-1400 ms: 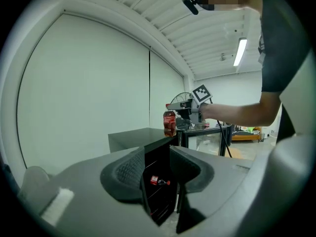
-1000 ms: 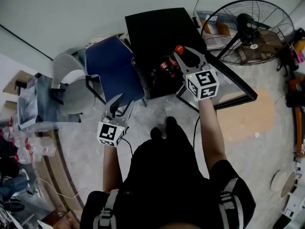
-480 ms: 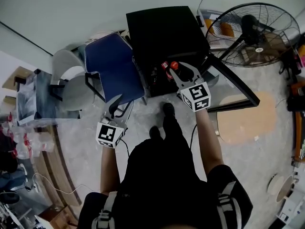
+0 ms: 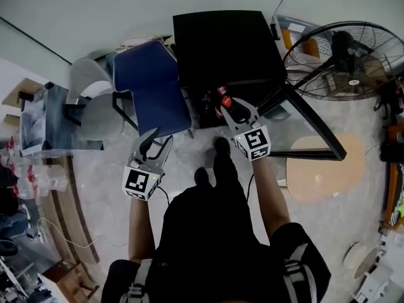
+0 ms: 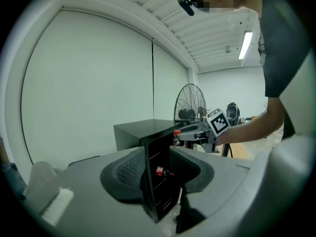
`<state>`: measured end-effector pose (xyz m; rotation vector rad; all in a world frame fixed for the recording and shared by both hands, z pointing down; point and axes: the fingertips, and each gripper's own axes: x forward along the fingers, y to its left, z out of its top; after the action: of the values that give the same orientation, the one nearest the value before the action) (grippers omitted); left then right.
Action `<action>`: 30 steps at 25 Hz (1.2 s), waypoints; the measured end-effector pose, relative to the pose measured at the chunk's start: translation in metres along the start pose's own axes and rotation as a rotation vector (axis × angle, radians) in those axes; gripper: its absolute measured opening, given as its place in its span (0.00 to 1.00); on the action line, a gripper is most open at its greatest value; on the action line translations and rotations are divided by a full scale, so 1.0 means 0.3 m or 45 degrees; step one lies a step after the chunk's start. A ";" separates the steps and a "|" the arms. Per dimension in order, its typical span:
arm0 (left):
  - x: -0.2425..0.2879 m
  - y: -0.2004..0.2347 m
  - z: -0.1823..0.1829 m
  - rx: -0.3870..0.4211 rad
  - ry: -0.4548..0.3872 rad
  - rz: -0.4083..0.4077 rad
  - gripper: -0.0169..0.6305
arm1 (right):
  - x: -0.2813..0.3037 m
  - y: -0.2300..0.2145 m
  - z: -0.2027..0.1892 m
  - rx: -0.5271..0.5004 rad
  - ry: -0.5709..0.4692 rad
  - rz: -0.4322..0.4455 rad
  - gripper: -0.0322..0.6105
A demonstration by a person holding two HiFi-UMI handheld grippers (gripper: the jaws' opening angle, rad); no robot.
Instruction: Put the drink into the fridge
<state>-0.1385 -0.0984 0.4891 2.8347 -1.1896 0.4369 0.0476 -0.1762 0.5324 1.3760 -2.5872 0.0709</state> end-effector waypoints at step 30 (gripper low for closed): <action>0.075 0.019 -0.209 -0.157 0.152 0.140 0.27 | 0.357 -0.063 -0.507 0.051 0.227 0.053 0.26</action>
<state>-0.1427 -0.1091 0.5549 2.6101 -1.3051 0.5109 0.0297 -0.2526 0.7021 1.2668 -2.4790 0.2413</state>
